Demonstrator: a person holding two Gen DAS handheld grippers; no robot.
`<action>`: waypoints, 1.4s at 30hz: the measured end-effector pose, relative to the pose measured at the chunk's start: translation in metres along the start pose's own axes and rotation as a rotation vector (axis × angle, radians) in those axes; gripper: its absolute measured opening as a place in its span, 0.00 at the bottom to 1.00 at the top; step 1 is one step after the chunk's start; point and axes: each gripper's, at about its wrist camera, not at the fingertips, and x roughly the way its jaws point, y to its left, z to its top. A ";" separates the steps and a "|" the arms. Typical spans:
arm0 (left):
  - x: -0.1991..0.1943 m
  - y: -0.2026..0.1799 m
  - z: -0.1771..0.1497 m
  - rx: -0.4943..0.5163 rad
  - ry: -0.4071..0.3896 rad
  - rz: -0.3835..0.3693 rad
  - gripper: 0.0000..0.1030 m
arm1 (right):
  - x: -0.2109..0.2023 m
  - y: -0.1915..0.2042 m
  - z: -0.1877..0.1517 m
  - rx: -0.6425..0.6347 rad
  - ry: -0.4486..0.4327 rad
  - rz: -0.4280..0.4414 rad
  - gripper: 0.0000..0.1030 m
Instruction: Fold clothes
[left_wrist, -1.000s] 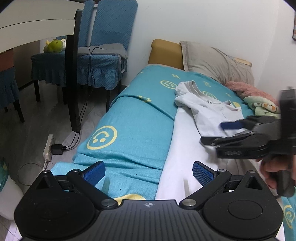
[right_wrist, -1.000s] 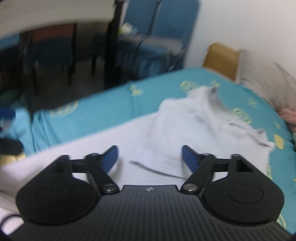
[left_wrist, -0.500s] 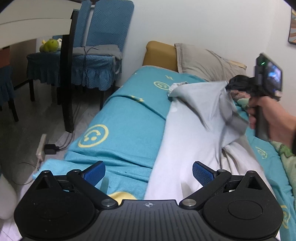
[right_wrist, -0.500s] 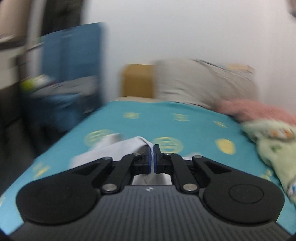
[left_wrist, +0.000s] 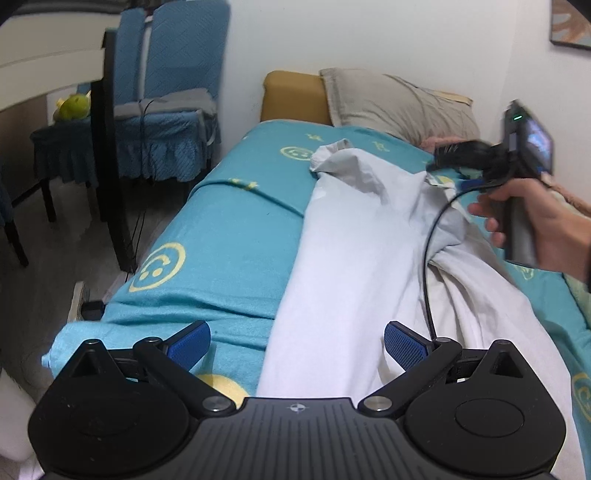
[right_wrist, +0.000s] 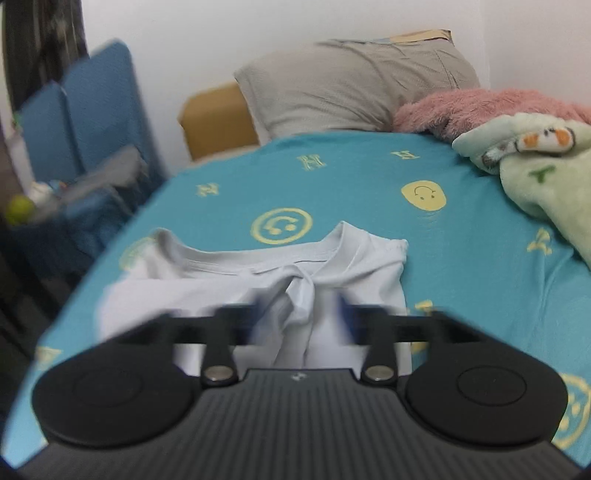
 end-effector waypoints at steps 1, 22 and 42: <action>-0.002 -0.002 0.000 0.011 -0.003 -0.009 0.98 | -0.017 0.002 -0.003 -0.008 0.011 -0.003 0.85; -0.079 0.033 0.016 0.005 0.327 -0.254 0.93 | -0.351 -0.007 -0.121 0.140 0.104 0.114 0.85; -0.056 0.098 -0.026 0.284 0.744 -0.437 0.21 | -0.330 0.012 -0.146 0.160 0.248 0.155 0.85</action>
